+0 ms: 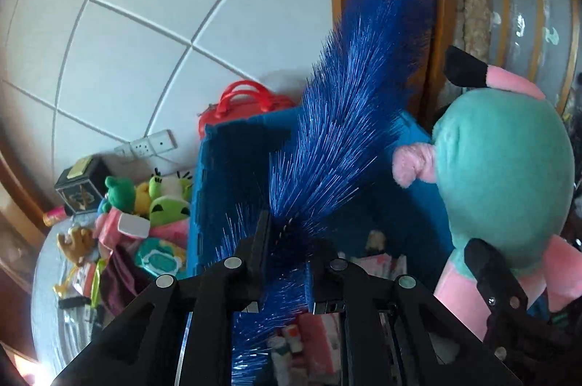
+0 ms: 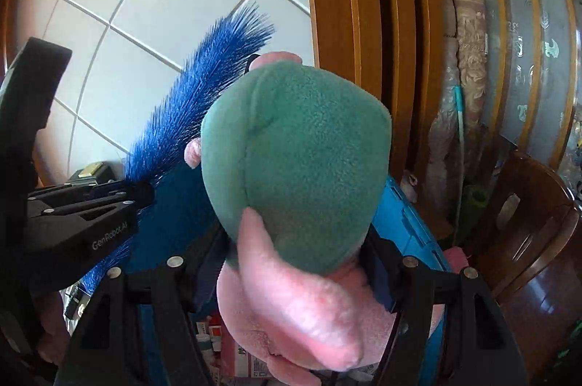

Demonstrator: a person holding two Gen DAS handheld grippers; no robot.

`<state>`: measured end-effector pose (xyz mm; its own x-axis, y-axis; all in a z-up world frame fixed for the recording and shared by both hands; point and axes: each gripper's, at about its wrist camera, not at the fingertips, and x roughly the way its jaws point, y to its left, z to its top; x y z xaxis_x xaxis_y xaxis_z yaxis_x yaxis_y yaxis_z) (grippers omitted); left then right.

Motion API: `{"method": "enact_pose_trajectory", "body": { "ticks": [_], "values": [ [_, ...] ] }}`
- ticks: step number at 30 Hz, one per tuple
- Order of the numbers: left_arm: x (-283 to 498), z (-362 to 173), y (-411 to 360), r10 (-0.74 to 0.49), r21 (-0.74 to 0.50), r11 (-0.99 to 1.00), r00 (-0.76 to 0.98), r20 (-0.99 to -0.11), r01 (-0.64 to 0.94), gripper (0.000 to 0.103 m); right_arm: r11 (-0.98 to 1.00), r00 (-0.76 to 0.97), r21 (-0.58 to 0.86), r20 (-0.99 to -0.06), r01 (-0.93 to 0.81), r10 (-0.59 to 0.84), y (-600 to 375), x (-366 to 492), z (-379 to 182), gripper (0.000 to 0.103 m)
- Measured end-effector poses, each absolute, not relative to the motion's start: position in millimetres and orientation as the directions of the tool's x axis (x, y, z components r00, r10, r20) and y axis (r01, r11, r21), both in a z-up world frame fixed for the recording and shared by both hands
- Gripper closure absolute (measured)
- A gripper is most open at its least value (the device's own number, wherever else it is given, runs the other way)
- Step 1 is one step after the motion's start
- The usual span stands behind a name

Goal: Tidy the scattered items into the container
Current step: 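Carry both items over the blue crate and open both tools to drop them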

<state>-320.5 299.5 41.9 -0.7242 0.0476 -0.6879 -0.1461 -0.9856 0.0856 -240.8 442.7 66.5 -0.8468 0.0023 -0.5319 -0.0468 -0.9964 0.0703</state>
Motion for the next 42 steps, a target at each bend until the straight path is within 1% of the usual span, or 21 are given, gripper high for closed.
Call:
{"method": "enact_pose_trajectory", "body": {
  "ticks": [4,6,7,8,9,11,13,16,18,23,27,29,36,42],
  "values": [
    [-322.9,30.2,306.8,0.037,0.089,-0.986,-0.700,-0.713,-0.142,0.085,-0.998,-0.812,0.052,-0.584,-0.037,0.000,442.9,-252.9,48.0,0.036],
    [-324.1,24.3,310.5,0.031,0.090,-0.986,-0.688,-0.725,-0.140,0.073,-0.998,-0.800,0.049,-0.600,-0.042,0.004,444.0,-256.9,42.0,0.035],
    [-324.6,21.4,312.3,0.029,0.091,-0.986,-0.681,-0.731,-0.139,0.069,-0.998,-0.793,0.046,-0.609,-0.047,0.009,444.2,-257.6,39.2,0.033],
    [-325.2,18.5,314.2,0.026,0.092,-0.986,-0.675,-0.737,-0.138,0.059,-0.998,-0.787,0.043,-0.617,-0.052,0.014,444.5,-258.5,36.5,0.033],
    [-325.8,15.6,316.0,0.023,0.093,-0.986,-0.669,-0.743,-0.137,0.051,-0.998,-0.782,0.040,-0.623,-0.056,0.019,446.7,-260.2,34.7,0.033],
    [-327.0,9.7,319.7,0.018,0.094,-0.986,-0.656,-0.755,-0.135,0.050,-0.997,-0.779,0.036,-0.626,-0.063,0.027,451.5,-261.9,32.9,0.032],
    [-328.2,3.9,323.4,0.012,0.096,-0.986,-0.642,-0.766,-0.133,0.046,-0.997,-0.783,0.035,-0.621,-0.069,0.033,456.8,-262.1,32.6,0.030],
    [-319.9,5.9,323.1,0.014,0.089,-0.988,-0.653,-0.757,-0.124,0.035,-0.996,-0.790,0.034,-0.611,-0.078,0.041,462.6,-260.2,35.1,0.028],
    [-311.4,9.7,320.1,0.022,0.082,-0.989,-0.665,-0.747,-0.125,0.025,-0.996,-0.798,0.034,-0.601,-0.083,0.046,464.3,-256.1,40.1,0.022],
    [-288.2,16.4,311.1,0.039,0.072,-0.989,-0.693,-0.720,-0.131,0.023,-0.995,-0.805,0.032,-0.590,-0.099,0.061,464.9,-241.7,43.9,0.021],
    [-271.5,19.4,299.3,0.061,0.044,-0.991,-0.705,-0.707,-0.130,0.021,-0.995,-0.808,0.034,-0.587,-0.099,0.060,461.8,-231.4,44.1,0.003],
    [-262.5,21.0,294.6,0.068,0.035,-0.991,-0.711,-0.700,-0.129,0.021,-0.995,-0.810,0.030,-0.584,-0.093,0.058,457.0,-226.2,43.6,0.000],
    [-240.5,26.7,276.7,0.077,0.019,-0.992,-0.727,-0.682,-0.122,0.020,-0.995,-0.812,0.025,-0.580,-0.092,0.061,440.3,-208.9,44.1,0.000],
    [-225.1,26.9,259.3,0.089,0.019,-0.990,-0.736,-0.672,-0.137,0.019,-0.991,-0.830,0.032,-0.550,-0.130,0.091,426.3,-186.1,48.6,0.000]
  ]
}}
